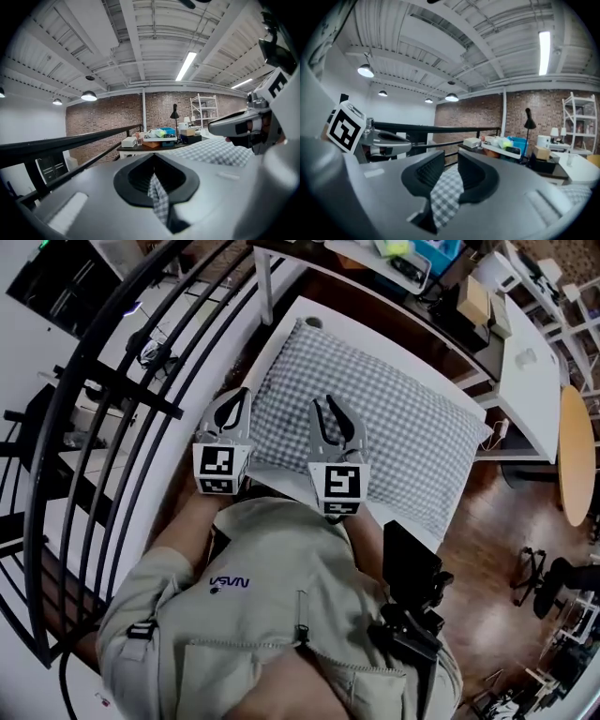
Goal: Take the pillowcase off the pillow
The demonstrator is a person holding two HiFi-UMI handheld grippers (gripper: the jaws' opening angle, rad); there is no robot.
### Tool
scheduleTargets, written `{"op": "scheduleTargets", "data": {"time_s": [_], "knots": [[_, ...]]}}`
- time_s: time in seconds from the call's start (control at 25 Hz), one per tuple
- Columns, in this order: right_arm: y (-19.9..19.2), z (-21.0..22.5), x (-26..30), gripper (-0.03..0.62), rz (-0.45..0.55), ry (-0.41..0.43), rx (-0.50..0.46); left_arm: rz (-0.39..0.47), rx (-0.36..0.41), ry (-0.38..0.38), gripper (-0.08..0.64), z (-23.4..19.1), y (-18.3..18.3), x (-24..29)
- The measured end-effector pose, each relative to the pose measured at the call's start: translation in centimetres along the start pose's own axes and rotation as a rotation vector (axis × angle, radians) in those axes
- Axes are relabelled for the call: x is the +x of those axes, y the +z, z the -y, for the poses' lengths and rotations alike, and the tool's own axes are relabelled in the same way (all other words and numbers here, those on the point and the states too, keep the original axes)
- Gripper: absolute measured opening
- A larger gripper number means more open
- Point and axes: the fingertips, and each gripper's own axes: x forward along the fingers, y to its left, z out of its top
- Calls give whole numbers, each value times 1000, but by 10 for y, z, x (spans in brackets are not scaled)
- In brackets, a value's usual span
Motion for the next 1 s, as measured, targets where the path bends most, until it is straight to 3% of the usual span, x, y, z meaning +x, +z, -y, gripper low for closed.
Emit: {"op": "scheduleTargets", "data": {"time_s": [0.08,0.2,0.32,0.44,0.48,0.52,0.68,0.8,0.84,0.88,0.92,1.0], "knots": [[-17,-23,21,114,-87,56,-15,-26,-4,11,3,-16,-17,1],[-50,-61,40,146,-258,126,-72,-93,-21,-33,3,-27,-47,0],[-104,-99,55,155,-496,208,-204,-141,-59,-94,27,-37,-74,1],[-159,-107,58,138,-715,213,-348,-190,-73,-147,49,-40,-101,6],[-166,-105,55,32,-740,199,-366,-209,-77,-169,54,-39,-109,8],[-165,-103,52,5,-741,186,-355,-227,-80,-190,54,-37,-115,9],[-146,-91,36,5,-663,124,-219,-277,-111,-277,54,-24,-142,13],[-142,-80,32,5,-649,56,-180,-282,-110,-322,54,-16,-152,20],[-142,-81,34,23,-662,47,-177,-282,-104,-337,54,-16,-150,22],[-143,-85,37,109,-681,51,-172,-283,-97,-350,54,-17,-147,24],[-146,-90,40,156,-700,63,-169,-287,-90,-359,55,-16,-146,26],[-157,-99,47,201,-736,83,-194,-297,-82,-371,54,-12,-147,29]]}}
